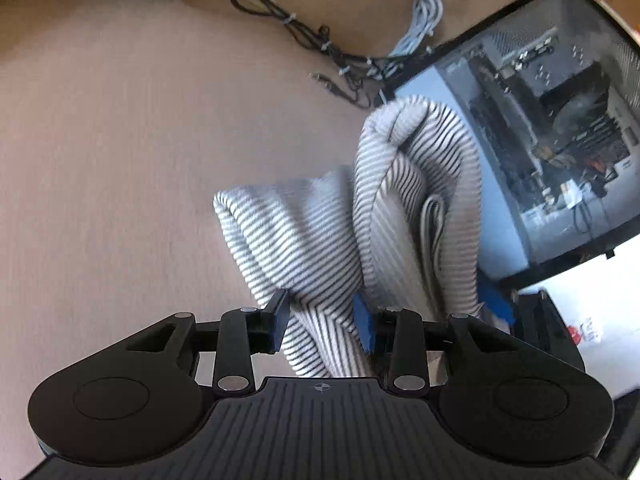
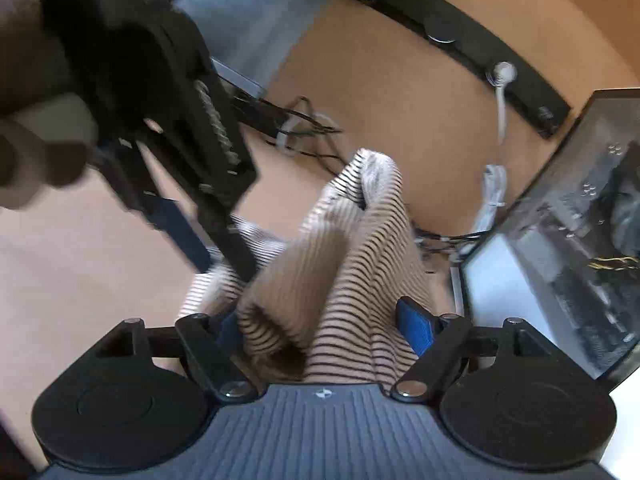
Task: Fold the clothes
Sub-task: 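Hold the shirt with both grippers and lift the folded end upward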
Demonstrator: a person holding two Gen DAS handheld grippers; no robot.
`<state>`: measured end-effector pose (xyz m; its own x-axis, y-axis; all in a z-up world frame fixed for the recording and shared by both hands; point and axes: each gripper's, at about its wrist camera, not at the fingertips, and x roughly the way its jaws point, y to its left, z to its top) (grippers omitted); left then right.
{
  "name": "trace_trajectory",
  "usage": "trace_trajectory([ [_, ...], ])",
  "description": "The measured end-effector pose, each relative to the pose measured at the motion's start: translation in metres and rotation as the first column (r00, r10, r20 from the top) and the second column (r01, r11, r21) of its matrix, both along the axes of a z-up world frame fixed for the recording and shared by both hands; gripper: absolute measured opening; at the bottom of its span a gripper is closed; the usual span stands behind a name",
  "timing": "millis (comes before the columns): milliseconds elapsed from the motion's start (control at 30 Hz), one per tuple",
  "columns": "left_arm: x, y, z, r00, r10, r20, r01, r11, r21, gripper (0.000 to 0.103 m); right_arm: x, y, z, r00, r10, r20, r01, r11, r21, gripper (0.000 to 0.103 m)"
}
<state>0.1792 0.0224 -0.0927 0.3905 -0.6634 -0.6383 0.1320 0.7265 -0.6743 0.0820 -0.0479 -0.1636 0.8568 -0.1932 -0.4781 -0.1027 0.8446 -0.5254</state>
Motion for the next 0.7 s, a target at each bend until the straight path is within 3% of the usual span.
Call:
trace_trajectory([
  [67, 0.001, -0.008, -0.003, 1.0, -0.012, -0.013, 0.012, 1.0, -0.003, 0.038, 0.009, -0.009, -0.01, 0.999, -0.038, -0.014, 0.037, 0.999, -0.023, 0.085],
  [133, 0.002, -0.009, -0.006, 1.0, -0.02, -0.023, 0.02, 1.0, -0.016, 0.038, 0.008, -0.015, -0.014, 1.0, -0.02, -0.015, 0.019, 0.999, -0.039, 0.082],
  [167, 0.002, -0.009, -0.007, 0.999, -0.023, -0.028, 0.022, 0.999, -0.024, 0.038, 0.007, -0.019, -0.009, 1.0, 0.0, -0.021, -0.001, 1.0, -0.024, 0.055],
  [200, 0.003, -0.009, -0.008, 0.999, -0.027, -0.031, 0.026, 0.999, -0.03, 0.038, 0.005, -0.023, -0.004, 0.999, 0.02, -0.026, -0.02, 1.0, -0.008, 0.036],
  [233, 0.004, -0.011, -0.008, 0.999, -0.032, -0.034, 0.031, 0.999, -0.034, 0.038, 0.004, -0.029, 0.008, 1.0, 0.022, -0.019, -0.021, 1.0, 0.013, 0.028],
  [367, 0.007, -0.016, -0.014, 0.998, -0.042, -0.044, 0.04, 0.998, -0.043, 0.038, -0.01, -0.049, 0.073, 0.997, 0.063, 0.05, -0.068, 0.992, 0.11, 0.024],
  [467, 0.009, -0.018, -0.017, 0.998, -0.042, -0.048, 0.039, 0.997, -0.059, 0.038, -0.018, -0.036, 0.081, 0.983, 0.183, -0.002, -0.181, 0.975, 0.13, 0.024],
  [500, 0.009, -0.018, -0.018, 0.998, -0.041, -0.049, 0.038, 0.997, -0.064, 0.038, -0.021, -0.028, 0.076, 0.976, 0.216, -0.023, -0.211, 0.969, 0.126, 0.024],
  [533, 0.01, -0.017, -0.019, 0.998, -0.04, -0.049, 0.037, 0.997, -0.063, 0.03, -0.024, -0.021, 0.07, 0.968, 0.248, -0.046, -0.241, 0.963, 0.123, 0.024],
  [700, 0.009, -0.005, -0.027, 0.998, -0.021, -0.066, 0.013, 0.993, -0.12, 0.034, -0.02, -0.014, 0.043, 0.97, 0.229, -0.082, -0.221, 0.97, 0.097, 0.025],
])
